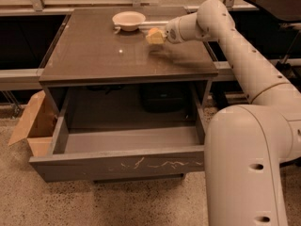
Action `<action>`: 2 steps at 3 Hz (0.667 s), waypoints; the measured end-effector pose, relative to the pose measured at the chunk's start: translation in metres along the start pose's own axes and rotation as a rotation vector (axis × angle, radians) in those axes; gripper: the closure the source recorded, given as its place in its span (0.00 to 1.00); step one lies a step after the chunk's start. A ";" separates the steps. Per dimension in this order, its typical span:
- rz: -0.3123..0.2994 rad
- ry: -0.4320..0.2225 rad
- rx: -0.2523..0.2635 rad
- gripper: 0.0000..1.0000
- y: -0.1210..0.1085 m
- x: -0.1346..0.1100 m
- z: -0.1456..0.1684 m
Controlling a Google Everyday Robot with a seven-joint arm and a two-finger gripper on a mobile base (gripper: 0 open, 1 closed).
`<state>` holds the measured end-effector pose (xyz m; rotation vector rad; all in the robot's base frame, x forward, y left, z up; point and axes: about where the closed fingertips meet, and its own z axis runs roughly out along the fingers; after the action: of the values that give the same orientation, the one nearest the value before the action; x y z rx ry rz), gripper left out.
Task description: Pick orange from top drawer and place on counter
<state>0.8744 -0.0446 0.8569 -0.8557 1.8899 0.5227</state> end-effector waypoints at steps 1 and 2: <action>0.014 0.012 0.007 0.04 -0.005 0.004 0.001; 0.020 0.016 0.010 0.00 -0.008 0.006 0.000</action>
Offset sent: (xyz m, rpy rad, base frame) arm 0.0071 -0.0192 0.0005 -0.0042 0.0196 -0.0356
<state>0.8789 -0.0520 0.8517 -0.8370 1.9160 0.5191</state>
